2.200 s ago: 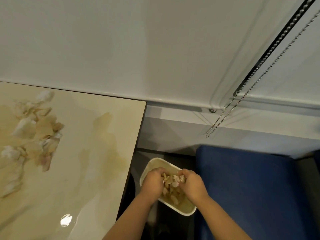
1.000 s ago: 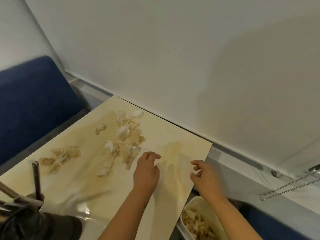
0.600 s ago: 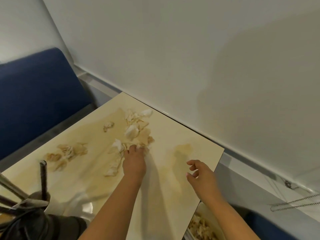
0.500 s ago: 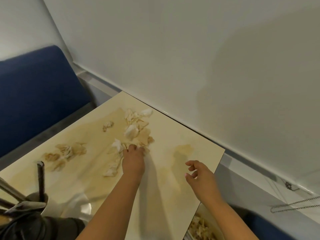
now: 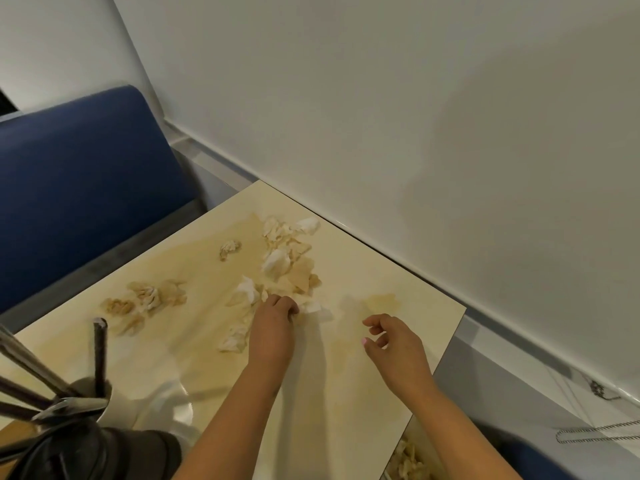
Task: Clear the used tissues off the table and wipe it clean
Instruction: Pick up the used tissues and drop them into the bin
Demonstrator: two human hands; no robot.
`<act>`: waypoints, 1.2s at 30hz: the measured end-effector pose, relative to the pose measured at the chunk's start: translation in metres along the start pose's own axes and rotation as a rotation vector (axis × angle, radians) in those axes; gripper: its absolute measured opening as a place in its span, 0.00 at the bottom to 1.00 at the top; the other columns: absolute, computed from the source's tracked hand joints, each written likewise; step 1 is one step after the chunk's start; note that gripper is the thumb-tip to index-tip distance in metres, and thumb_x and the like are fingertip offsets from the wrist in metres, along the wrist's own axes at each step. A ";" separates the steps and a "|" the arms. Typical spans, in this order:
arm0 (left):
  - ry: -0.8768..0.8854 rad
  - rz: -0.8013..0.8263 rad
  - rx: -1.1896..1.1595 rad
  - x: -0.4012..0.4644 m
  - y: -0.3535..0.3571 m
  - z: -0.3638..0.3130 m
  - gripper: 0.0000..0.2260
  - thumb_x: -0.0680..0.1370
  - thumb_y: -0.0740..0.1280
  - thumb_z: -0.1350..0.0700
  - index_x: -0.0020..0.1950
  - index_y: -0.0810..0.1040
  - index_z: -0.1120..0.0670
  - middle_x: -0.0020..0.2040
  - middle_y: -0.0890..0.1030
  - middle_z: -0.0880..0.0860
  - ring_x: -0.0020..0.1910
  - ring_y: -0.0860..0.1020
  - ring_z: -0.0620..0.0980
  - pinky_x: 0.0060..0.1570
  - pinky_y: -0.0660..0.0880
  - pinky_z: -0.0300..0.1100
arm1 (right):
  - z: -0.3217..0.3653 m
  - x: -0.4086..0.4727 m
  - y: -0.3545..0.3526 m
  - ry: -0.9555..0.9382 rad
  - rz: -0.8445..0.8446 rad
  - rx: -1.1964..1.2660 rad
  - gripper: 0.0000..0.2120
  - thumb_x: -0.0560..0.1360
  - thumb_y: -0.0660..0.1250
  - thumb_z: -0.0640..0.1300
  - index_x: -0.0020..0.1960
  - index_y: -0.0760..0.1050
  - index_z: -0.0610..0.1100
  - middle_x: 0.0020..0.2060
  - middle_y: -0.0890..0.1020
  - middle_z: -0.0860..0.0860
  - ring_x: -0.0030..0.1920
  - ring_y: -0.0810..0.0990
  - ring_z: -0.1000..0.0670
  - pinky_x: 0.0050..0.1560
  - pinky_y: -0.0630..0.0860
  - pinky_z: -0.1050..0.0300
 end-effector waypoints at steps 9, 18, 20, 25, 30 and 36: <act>0.014 -0.069 0.032 -0.047 -0.017 0.007 0.09 0.75 0.63 0.67 0.45 0.80 0.54 0.44 0.75 0.45 0.47 0.67 0.45 0.43 0.63 0.36 | 0.019 0.006 0.017 -0.037 0.052 0.029 0.10 0.75 0.67 0.42 0.55 0.75 0.52 0.47 0.76 0.57 0.41 0.75 0.60 0.40 0.68 0.71; -0.066 -0.074 -0.149 -0.088 -0.039 0.026 0.10 0.73 0.64 0.68 0.44 0.75 0.52 0.44 0.70 0.43 0.42 0.72 0.39 0.41 0.69 0.31 | 0.057 0.009 0.055 -0.146 0.133 0.017 0.10 0.74 0.67 0.41 0.53 0.76 0.52 0.46 0.76 0.56 0.39 0.74 0.59 0.41 0.68 0.71; -0.084 -0.078 -0.152 -0.094 -0.045 0.032 0.11 0.73 0.64 0.68 0.43 0.74 0.50 0.44 0.69 0.41 0.43 0.72 0.38 0.41 0.68 0.29 | 0.068 0.012 0.067 -0.177 0.164 -0.008 0.11 0.74 0.67 0.42 0.54 0.76 0.51 0.47 0.75 0.56 0.39 0.74 0.59 0.40 0.67 0.72; -0.124 -0.087 -0.134 -0.106 -0.056 0.044 0.12 0.73 0.64 0.68 0.43 0.74 0.50 0.44 0.68 0.40 0.42 0.72 0.39 0.41 0.67 0.26 | 0.096 0.017 0.100 -0.244 0.288 -0.087 0.14 0.75 0.66 0.43 0.60 0.74 0.50 0.56 0.74 0.54 0.51 0.75 0.53 0.51 0.70 0.64; -0.146 -0.097 -0.143 -0.115 -0.060 0.052 0.14 0.72 0.63 0.67 0.42 0.71 0.46 0.44 0.69 0.40 0.44 0.71 0.39 0.40 0.67 0.28 | 0.117 0.030 0.134 -0.337 0.417 -0.256 0.20 0.75 0.65 0.42 0.66 0.71 0.49 0.67 0.68 0.50 0.68 0.65 0.50 0.66 0.65 0.58; -0.123 -0.084 -0.174 -0.122 -0.060 0.062 0.17 0.71 0.62 0.68 0.41 0.69 0.44 0.44 0.69 0.40 0.45 0.72 0.39 0.41 0.67 0.28 | 0.118 0.043 0.165 -0.379 0.504 -0.498 0.23 0.76 0.62 0.39 0.71 0.67 0.47 0.72 0.62 0.43 0.73 0.58 0.45 0.69 0.61 0.54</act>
Point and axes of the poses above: each hand's wrist, its own x-axis towards the middle knuckle, its own y-axis out of the palm, z = x × y, the point moved 1 cm from there along x, towards the middle knuckle
